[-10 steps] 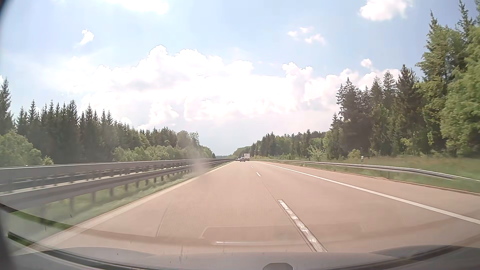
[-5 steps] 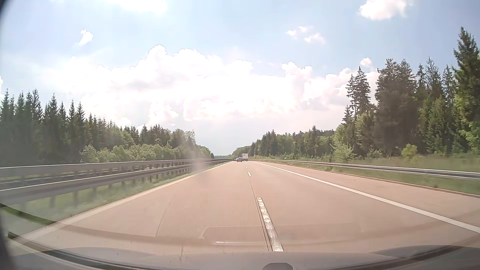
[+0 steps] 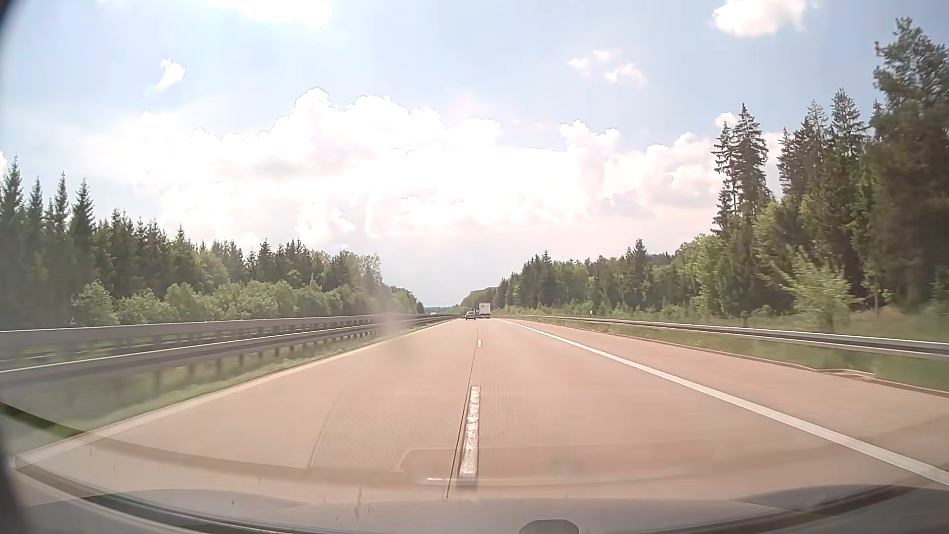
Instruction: Follow the waypoints while adhering to traffic rules and regulations
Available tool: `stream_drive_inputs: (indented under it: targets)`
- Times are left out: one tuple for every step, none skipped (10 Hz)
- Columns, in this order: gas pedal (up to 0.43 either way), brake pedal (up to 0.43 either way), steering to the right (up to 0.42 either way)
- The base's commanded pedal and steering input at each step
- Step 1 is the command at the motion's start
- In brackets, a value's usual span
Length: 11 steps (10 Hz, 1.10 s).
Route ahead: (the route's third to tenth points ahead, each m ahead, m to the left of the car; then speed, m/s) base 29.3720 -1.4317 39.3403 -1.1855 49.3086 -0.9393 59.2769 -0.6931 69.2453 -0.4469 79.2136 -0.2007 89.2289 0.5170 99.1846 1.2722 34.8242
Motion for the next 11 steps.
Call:
stream_drive_inputs:
  targets:
    - [0.319, 0.000, -0.005]
    - [0.319, 0.000, -0.007]
    - [0.319, 0.000, -0.009]
    - [0.319, 0.000, -0.009]
    - [0.319, 0.000, -0.009]
    - [0.319, 0.000, -0.009]
    - [0.319, 0.000, -0.008]
    - [0.319, 0.000, -0.007]
    - [0.319, 0.000, -0.007]
    - [0.319, 0.000, -0.007]
    - [0.319, 0.000, -0.007]
